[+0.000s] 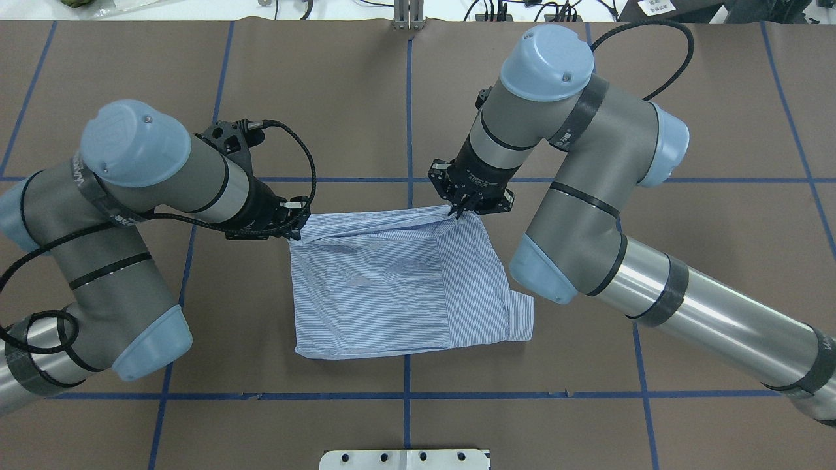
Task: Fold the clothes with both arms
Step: 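Lay the edge down at the far side and open both grippers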
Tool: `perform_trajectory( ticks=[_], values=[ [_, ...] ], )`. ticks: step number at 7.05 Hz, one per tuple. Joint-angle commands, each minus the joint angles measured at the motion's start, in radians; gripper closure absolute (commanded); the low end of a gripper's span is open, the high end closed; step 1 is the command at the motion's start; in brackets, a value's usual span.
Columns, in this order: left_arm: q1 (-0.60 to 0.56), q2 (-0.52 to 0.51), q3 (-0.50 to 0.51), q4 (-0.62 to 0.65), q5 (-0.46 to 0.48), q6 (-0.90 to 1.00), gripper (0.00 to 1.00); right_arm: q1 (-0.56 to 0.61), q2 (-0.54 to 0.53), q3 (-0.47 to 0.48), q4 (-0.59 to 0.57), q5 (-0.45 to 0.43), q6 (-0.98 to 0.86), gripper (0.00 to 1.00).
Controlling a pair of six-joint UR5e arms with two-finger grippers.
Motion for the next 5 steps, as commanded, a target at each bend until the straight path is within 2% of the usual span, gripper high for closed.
perform_trajectory(
  ticks=[1, 2, 4, 5],
  values=[
    [-0.005, 0.0, 0.056, -0.025, -0.001, 0.01, 1.0, 0.008, 0.051, -0.106, 0.001, -0.023, -0.043, 1.0],
    [-0.005, 0.0, 0.068, -0.03, 0.0, 0.012, 1.0, 0.006, 0.084, -0.163, 0.004, -0.026, -0.055, 1.0],
    [-0.005, 0.0, 0.085, -0.024, 0.0, 0.013, 1.0, 0.005, 0.099, -0.258, 0.129, -0.026, -0.072, 1.0],
    [-0.005, 0.002, 0.085, -0.021, 0.0, 0.015, 1.0, 0.003, 0.104, -0.263, 0.144, -0.026, -0.073, 1.0]
  ],
)
